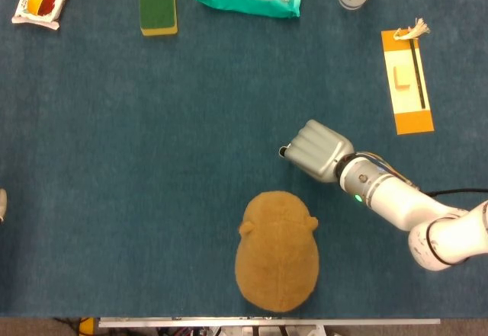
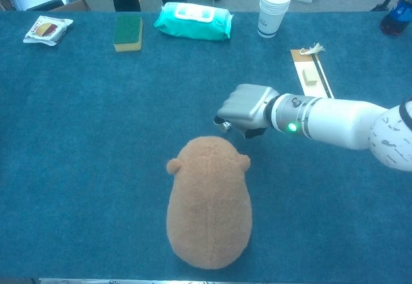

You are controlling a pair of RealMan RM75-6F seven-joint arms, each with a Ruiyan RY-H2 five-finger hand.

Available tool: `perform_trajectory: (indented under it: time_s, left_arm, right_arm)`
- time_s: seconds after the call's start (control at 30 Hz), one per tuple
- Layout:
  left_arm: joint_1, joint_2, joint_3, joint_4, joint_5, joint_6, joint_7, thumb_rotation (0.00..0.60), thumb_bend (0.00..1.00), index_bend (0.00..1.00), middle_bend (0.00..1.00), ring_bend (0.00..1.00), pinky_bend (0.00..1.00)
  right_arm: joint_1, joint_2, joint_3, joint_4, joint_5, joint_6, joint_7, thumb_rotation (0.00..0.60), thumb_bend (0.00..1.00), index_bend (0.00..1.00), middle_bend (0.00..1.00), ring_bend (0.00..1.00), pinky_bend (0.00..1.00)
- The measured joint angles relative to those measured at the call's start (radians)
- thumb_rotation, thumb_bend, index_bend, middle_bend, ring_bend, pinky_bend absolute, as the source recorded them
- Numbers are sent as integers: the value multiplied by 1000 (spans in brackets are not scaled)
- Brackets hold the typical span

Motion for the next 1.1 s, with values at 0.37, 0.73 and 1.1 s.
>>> perform_trajectory:
  time_s: [0.37,0.73,1.1]
  left_arm:
    - [1,-1,1,2,-1,-2,-5,600,427,320,237,168,417]
    - [2,-5,1,8,-3,-6,-10,600,427,320,237,168,417]
    - [-1,-8,1,4,-5,-13,-2,600,427,320,237,169,417]
  right_arm:
    - [-1,-14,1,22,4,21,8,600,1000,301,1000,1000,1000]
    - [0,5,-10,10,25,41,0,600,1000,301,1000,1000,1000]
    - [-26,37,-36,6,37,64,9,600,1000,301,1000,1000,1000]
